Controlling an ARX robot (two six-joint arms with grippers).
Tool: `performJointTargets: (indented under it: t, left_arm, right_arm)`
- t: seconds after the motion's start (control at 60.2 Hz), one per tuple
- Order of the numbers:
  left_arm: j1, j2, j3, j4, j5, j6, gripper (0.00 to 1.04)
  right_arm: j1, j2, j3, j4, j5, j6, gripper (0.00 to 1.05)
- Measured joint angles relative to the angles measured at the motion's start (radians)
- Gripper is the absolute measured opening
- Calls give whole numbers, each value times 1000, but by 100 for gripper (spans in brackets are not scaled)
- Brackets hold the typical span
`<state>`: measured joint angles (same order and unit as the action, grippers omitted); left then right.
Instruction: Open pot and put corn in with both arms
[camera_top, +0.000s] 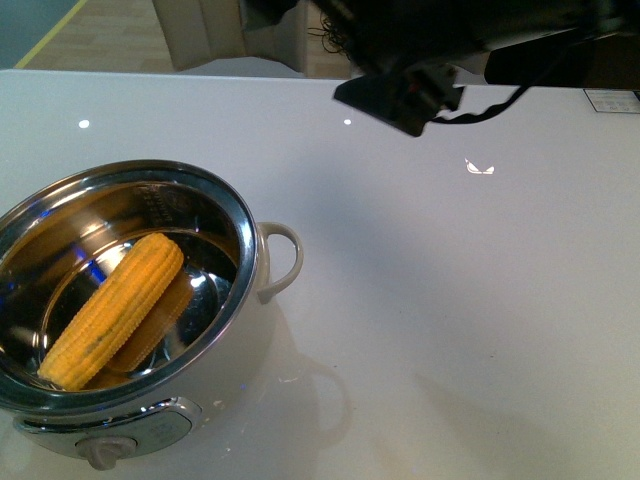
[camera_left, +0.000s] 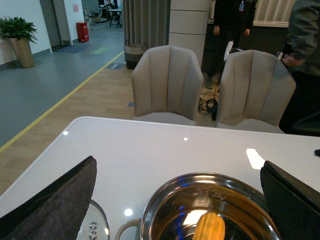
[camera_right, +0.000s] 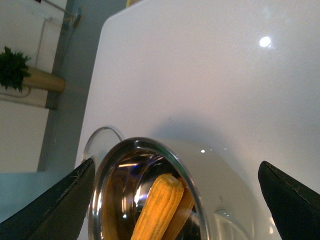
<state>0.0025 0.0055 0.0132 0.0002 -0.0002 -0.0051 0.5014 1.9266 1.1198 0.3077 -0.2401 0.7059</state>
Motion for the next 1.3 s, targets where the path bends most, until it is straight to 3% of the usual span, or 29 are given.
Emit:
performJointTargets:
  t: [0.133, 0.299, 0.548, 0.781, 1.08, 1.213, 1.296]
  left_arm:
    - [0, 0, 0, 0, 0, 0, 98]
    - [0, 0, 0, 0, 0, 0, 98]
    - [0, 0, 0, 0, 0, 0, 98]
    - [0, 0, 0, 0, 0, 0, 98]
    - [0, 0, 0, 0, 0, 0, 98]
    - [0, 0, 0, 0, 0, 0, 98]
    - [0, 0, 0, 0, 0, 0, 98]
  right_arm:
    - [-59, -122, -110, 3, 67, -60, 96]
    - [-137, -317, -309, 35, 183, -241, 96]
    - [-231, -665, -584, 32, 252, -448, 96]
    - [-309, -945, -765, -79, 297, -476, 96]
    - [-314, -1063, -804, -103, 354, -513, 96]
    - [-323, -1057, -943, 290, 406, -629, 76]
    - [-344, -1101, -981, 360, 391, -666, 62]
